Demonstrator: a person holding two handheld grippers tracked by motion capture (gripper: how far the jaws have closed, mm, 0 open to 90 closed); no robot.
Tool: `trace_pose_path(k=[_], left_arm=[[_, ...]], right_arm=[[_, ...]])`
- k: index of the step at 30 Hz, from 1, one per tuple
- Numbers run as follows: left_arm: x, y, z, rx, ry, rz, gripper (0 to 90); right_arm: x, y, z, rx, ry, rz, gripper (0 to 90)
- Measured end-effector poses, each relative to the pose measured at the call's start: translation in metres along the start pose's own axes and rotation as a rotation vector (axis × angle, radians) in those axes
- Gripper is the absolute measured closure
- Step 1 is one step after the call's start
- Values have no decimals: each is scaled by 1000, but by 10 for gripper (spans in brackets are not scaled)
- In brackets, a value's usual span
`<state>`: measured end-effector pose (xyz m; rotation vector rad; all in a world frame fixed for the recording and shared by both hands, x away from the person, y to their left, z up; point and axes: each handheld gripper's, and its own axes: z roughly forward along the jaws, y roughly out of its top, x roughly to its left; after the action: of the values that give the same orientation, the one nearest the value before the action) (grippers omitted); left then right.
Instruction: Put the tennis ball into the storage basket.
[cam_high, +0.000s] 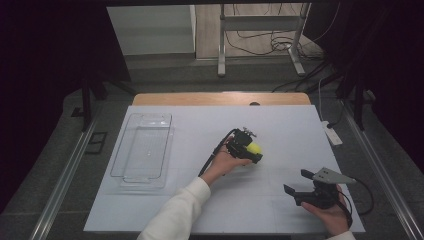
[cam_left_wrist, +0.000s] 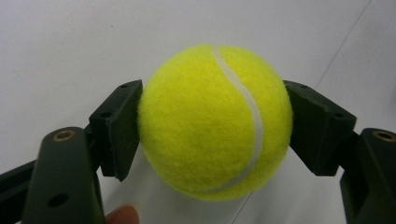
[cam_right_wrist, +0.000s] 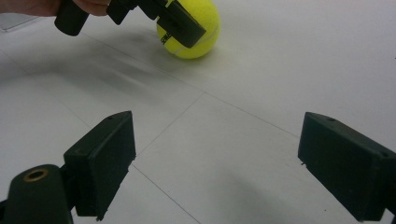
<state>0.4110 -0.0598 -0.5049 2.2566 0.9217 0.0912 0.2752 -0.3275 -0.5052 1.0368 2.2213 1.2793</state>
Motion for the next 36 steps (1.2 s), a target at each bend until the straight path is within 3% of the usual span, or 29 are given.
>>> trace_pose_path(k=[11, 27, 36], left_arm=[[0, 0, -7, -27, -7, 27, 268], [1, -9, -28, -77, -37, 21, 269], [0, -16, -41, -102, -26, 40, 269]], right_arm=[[0, 0, 0, -1, -1, 0, 118], [0, 0, -1, -7, -5, -3, 119], [1, 0, -2, -11, -12, -7, 122]])
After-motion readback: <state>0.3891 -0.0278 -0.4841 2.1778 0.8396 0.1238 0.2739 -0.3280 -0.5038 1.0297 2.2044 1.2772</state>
